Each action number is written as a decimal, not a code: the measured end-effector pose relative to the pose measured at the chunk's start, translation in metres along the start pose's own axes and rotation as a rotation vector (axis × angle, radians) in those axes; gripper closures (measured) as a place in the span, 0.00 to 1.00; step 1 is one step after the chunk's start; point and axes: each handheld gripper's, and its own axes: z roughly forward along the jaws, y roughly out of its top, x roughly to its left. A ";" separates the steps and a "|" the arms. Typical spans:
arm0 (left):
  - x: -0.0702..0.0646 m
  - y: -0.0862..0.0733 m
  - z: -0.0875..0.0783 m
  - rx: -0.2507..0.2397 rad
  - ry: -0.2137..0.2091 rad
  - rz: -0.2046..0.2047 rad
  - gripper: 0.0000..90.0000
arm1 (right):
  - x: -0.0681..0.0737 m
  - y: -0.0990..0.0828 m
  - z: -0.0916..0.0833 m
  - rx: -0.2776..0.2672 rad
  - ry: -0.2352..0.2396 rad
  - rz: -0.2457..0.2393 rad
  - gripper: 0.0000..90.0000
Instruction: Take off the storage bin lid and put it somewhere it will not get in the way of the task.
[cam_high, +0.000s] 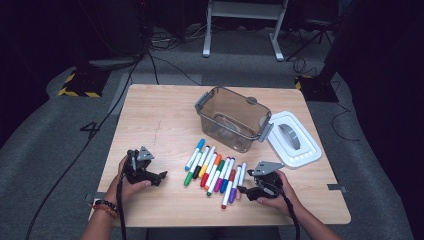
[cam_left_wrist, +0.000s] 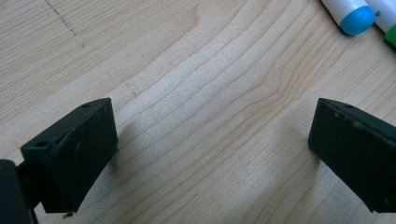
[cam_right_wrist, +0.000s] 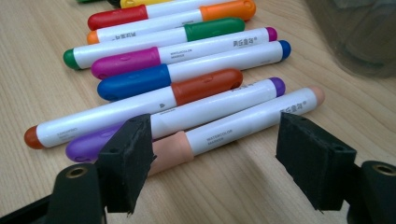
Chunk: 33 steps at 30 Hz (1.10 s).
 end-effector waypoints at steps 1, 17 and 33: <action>0.000 0.000 0.000 0.001 0.001 0.000 0.02 | 0.000 0.000 0.000 -0.003 0.001 0.004 0.31; -0.001 0.000 0.000 -0.001 -0.003 0.000 0.02 | -0.008 -0.011 0.000 0.041 -0.021 0.007 0.31; -0.001 0.000 0.000 -0.003 0.001 -0.003 0.02 | -0.057 -0.062 -0.052 0.058 -0.127 0.111 0.66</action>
